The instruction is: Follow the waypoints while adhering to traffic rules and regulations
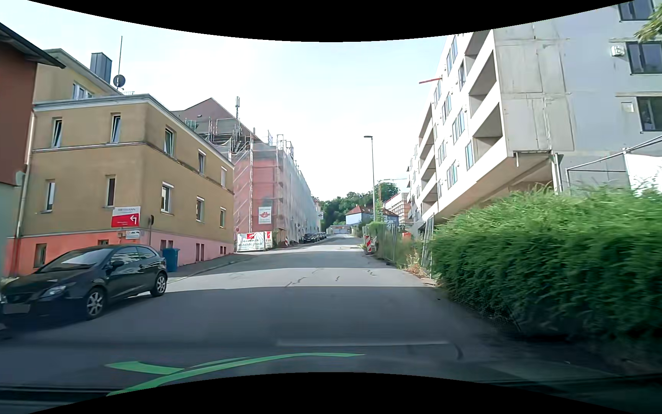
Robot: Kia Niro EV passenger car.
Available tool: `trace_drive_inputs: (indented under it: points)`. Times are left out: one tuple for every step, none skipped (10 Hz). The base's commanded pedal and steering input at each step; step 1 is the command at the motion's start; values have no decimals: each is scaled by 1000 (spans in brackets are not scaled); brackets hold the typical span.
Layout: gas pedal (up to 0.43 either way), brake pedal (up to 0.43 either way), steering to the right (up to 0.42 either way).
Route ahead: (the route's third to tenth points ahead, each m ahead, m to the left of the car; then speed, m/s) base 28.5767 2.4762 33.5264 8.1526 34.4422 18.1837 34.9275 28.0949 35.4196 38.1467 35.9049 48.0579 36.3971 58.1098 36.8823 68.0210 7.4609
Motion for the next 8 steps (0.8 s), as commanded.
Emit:
trace_drive_inputs:
  points:
    - [98, 0, 11]
    - [98, 0, 10]
    - [98, 0, 9]
    - [87, 0, 8]
    - [67, 0, 7]
    - [59, 0, 7]
    - [59, 0, 7]
    - [59, 0, 7]
